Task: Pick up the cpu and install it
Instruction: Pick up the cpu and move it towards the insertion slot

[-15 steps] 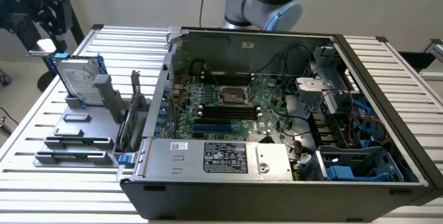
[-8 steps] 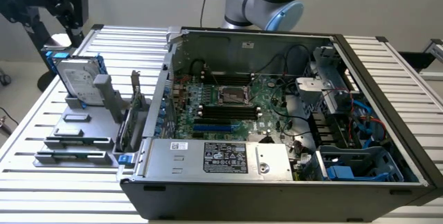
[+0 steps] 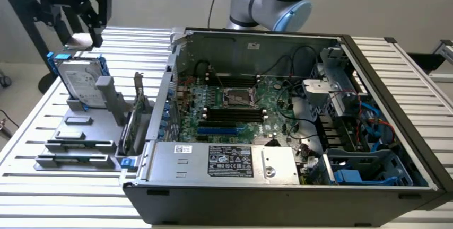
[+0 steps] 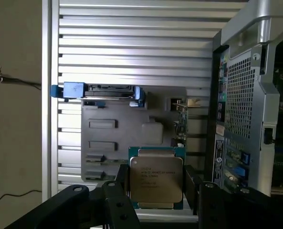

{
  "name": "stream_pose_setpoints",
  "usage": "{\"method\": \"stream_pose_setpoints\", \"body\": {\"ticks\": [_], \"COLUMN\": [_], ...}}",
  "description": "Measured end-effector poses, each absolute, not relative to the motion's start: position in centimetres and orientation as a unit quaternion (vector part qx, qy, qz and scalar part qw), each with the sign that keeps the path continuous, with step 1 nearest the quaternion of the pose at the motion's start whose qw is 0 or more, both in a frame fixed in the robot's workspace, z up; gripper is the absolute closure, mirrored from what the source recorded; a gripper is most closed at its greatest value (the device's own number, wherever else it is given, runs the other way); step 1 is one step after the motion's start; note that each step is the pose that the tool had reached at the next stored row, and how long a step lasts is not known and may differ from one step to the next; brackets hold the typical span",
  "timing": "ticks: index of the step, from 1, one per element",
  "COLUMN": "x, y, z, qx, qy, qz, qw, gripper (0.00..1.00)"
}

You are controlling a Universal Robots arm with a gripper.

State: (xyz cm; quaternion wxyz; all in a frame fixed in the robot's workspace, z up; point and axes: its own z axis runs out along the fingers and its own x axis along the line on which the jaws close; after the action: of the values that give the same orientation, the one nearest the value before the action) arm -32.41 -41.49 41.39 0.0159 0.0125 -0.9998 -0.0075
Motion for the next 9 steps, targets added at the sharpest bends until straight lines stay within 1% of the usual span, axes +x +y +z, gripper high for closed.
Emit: {"method": "stream_pose_setpoints", "body": {"ticks": [9], "x": [-28.3], "y": [-41.5], "z": [41.6], "qx": [0.015], "qy": [-1.000], "qz": [-0.007], "qw": [0.016], "gripper": [0.45]}}
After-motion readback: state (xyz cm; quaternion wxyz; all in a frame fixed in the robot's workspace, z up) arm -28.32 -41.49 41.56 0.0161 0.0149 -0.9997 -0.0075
